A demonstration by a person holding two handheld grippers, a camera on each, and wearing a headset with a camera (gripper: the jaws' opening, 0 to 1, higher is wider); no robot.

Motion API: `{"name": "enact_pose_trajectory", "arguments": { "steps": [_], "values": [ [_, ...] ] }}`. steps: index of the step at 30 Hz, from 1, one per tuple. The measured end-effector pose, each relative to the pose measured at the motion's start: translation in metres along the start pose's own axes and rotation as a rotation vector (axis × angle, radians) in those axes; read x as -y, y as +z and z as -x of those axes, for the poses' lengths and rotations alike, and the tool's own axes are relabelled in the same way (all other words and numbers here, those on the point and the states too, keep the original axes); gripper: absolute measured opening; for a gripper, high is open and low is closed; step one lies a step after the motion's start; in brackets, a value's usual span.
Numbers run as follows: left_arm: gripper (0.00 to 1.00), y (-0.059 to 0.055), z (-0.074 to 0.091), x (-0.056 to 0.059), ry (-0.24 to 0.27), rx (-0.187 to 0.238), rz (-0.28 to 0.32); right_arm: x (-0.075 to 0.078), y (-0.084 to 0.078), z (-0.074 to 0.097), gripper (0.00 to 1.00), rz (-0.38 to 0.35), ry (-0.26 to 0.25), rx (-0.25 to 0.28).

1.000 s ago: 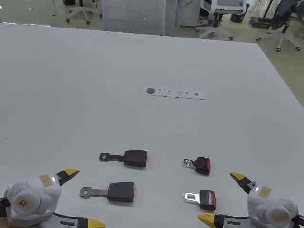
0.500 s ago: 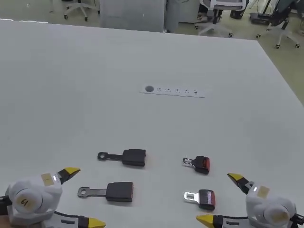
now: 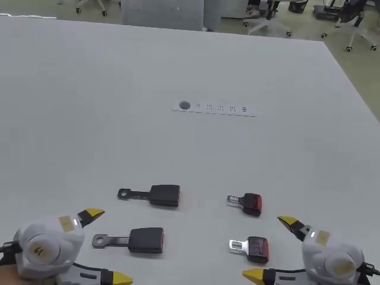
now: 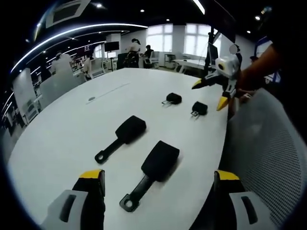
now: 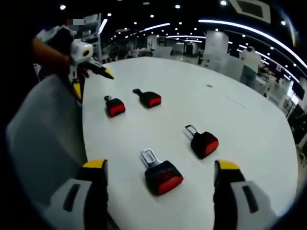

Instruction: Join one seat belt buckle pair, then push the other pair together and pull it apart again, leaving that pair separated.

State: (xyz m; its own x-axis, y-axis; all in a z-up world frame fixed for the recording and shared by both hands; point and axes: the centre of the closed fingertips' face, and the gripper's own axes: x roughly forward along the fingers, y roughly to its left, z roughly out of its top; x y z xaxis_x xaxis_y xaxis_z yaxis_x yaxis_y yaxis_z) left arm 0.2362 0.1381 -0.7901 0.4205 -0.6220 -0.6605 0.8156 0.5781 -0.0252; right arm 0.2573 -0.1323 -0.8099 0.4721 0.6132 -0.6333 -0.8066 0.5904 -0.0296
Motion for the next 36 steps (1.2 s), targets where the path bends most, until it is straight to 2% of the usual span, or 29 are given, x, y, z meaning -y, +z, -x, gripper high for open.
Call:
{"name": "enact_pose_trajectory", "arguments": {
  "steps": [9, 12, 15, 20, 24, 29, 36],
  "values": [
    [0.93, -0.004, -0.015, -0.004, -0.033, -0.036, -0.015, 0.003, -0.009, -0.009, 0.89, 0.001, 0.035, -0.030],
    [0.90, -0.005, -0.020, -0.002, -0.061, -0.045, -0.016, -0.001, -0.012, -0.011, 0.88, 0.015, 0.072, -0.055],
    [0.86, -0.010, -0.027, -0.003, -0.080, -0.078, -0.051, -0.002, -0.014, -0.012, 0.86, 0.032, 0.089, -0.065],
    [0.82, -0.010, -0.036, -0.005, -0.100, -0.097, -0.075, -0.001, -0.020, -0.014, 0.84, 0.043, 0.123, -0.095],
    [0.77, -0.015, -0.045, -0.006, -0.119, -0.119, -0.091, 0.001, -0.024, -0.017, 0.82, 0.050, 0.145, -0.114],
    [0.76, -0.025, -0.055, -0.005, -0.149, -0.155, -0.100, 0.003, -0.025, -0.019, 0.78, 0.052, 0.172, -0.129],
    [0.70, -0.027, -0.063, -0.006, -0.174, -0.168, -0.129, 0.004, -0.030, -0.024, 0.73, 0.070, 0.202, -0.157]
  ]
}}
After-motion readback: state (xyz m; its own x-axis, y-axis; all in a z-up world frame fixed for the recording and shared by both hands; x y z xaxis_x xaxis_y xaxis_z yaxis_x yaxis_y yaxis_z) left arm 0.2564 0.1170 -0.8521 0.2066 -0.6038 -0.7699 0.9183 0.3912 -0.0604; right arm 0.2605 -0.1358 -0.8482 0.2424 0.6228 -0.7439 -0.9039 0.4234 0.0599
